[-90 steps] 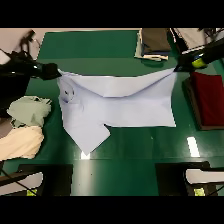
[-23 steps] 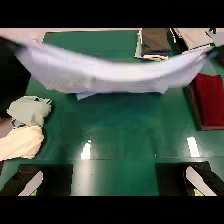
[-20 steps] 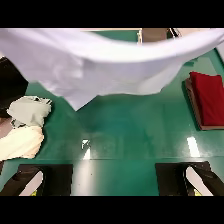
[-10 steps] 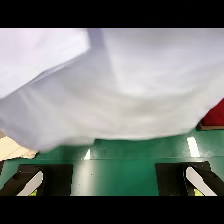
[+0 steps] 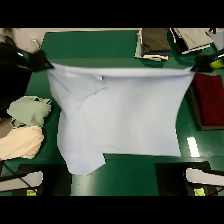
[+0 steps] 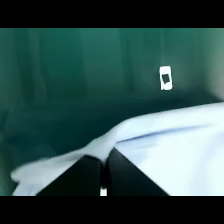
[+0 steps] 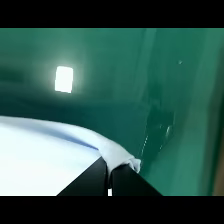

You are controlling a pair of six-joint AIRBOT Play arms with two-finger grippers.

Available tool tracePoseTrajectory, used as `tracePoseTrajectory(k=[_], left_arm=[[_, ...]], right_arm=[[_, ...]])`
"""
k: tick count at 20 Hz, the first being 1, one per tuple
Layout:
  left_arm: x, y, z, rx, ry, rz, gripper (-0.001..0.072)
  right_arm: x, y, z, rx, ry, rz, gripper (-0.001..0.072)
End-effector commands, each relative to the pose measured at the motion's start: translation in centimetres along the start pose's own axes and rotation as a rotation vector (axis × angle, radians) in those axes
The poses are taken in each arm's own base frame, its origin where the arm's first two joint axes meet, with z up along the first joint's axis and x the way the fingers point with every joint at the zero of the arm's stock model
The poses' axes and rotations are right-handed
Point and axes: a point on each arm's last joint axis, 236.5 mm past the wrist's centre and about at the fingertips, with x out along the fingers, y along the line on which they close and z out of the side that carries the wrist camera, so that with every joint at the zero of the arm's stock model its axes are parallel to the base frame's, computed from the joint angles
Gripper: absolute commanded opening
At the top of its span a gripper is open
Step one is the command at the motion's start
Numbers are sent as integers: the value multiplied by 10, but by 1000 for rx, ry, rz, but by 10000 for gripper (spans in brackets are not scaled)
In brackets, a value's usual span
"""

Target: Fold the shirts.

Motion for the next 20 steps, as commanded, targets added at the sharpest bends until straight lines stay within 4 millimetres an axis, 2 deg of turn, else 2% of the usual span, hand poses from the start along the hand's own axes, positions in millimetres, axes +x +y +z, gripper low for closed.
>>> tracePoseTrajectory(k=[1,2,4,6,7,8,10,12,17,18,19,20], left_arm=[[86,46,-17,-108,119,-11,24],[98,52,-10,-118,100,-12,24],[109,61,6,-117,61,-2,24],[104,60,17,-98,31,6,24],[100,56,17,-74,42,0,24],[97,53,10,-40,80,-7,25],[96,54,-14,-14,177,-9,24],[98,66,-39,-12,263,27,25],[117,81,-89,-97,385,35,29],[119,83,-92,-124,387,42,289],[119,83,-92,-159,385,48,568],[117,81,-91,-189,384,53,551]], right_arm=[[91,-5,-2,24,105,8,17],[102,-4,11,18,85,7,17],[110,0,32,-5,60,10,18],[106,1,46,-16,42,10,17],[102,1,47,-20,42,8,18],[98,0,43,-16,51,7,18],[97,-2,24,-3,103,11,18],[105,-2,-1,11,151,15,17],[130,-3,-52,57,237,21,22],[132,-3,-58,60,250,22,136],[131,-5,-58,67,251,21,363],[126,-6,-58,77,248,19,398]])
